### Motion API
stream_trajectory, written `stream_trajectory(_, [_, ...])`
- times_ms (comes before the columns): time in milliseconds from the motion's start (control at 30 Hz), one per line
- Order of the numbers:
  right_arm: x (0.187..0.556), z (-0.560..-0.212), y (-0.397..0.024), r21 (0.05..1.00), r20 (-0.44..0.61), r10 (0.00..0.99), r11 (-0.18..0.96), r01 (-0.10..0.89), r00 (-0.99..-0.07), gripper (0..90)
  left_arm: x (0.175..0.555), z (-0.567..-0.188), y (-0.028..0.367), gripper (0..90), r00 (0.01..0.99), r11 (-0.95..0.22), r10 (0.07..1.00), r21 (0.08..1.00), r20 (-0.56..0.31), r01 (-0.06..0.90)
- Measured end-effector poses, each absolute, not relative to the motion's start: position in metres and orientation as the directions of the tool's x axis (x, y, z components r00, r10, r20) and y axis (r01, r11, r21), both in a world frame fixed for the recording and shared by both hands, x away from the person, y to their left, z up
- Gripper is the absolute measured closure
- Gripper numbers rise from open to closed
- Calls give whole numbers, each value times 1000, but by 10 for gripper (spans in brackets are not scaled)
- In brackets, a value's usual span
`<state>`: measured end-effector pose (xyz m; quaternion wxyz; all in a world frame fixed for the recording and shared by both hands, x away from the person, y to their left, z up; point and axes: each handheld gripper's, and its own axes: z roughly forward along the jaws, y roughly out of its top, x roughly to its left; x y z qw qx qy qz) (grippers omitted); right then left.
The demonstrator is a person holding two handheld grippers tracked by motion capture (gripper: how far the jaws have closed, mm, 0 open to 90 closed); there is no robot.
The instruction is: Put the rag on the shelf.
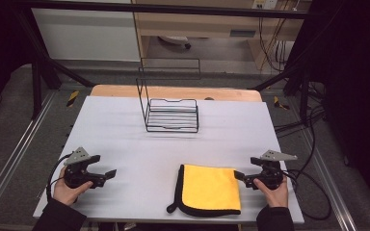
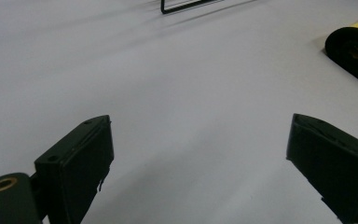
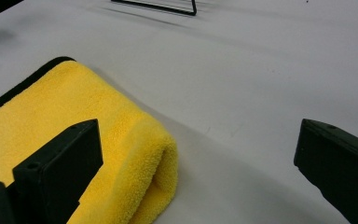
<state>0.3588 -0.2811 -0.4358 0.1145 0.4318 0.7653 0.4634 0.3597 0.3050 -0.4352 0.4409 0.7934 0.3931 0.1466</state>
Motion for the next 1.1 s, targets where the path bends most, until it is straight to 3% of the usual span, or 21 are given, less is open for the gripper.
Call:
stream_trajectory(600, [358, -436, -279, 805, 222, 771, 201, 559, -597, 14, 359, -433, 285, 69, 664, -325, 739, 805, -111, 496])
stream_trajectory(1100, [358, -435, -273, 802, 213, 769, 215, 557, -603, 21, 360, -420, 241, 78, 698, -351, 707, 800, -114, 486])
